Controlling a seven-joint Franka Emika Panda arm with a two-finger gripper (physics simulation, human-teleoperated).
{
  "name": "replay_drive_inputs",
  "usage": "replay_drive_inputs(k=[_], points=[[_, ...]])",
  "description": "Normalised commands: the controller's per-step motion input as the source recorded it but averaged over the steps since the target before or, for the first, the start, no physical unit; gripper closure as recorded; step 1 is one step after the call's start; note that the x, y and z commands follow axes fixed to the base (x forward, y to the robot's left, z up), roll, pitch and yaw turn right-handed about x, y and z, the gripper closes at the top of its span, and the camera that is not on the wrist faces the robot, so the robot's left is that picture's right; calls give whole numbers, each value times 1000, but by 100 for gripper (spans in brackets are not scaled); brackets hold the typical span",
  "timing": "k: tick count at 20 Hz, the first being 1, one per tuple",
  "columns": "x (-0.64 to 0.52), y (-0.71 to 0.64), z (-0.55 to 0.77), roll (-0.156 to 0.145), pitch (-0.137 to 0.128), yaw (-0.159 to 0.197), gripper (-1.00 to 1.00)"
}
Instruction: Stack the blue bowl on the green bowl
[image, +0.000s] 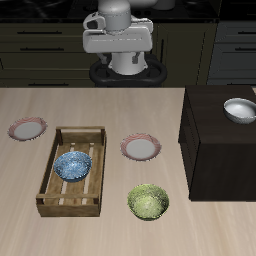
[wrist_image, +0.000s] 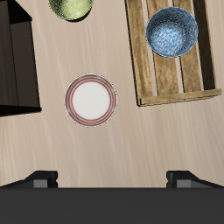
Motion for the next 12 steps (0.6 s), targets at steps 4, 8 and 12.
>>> replay_drive_inputs(k=[4, 8, 12], points=[[113, -109, 32, -37, -37, 44, -100], [356, -202, 49, -31, 4, -15, -100], [345, -199, 53, 18, 4, -10, -100]])
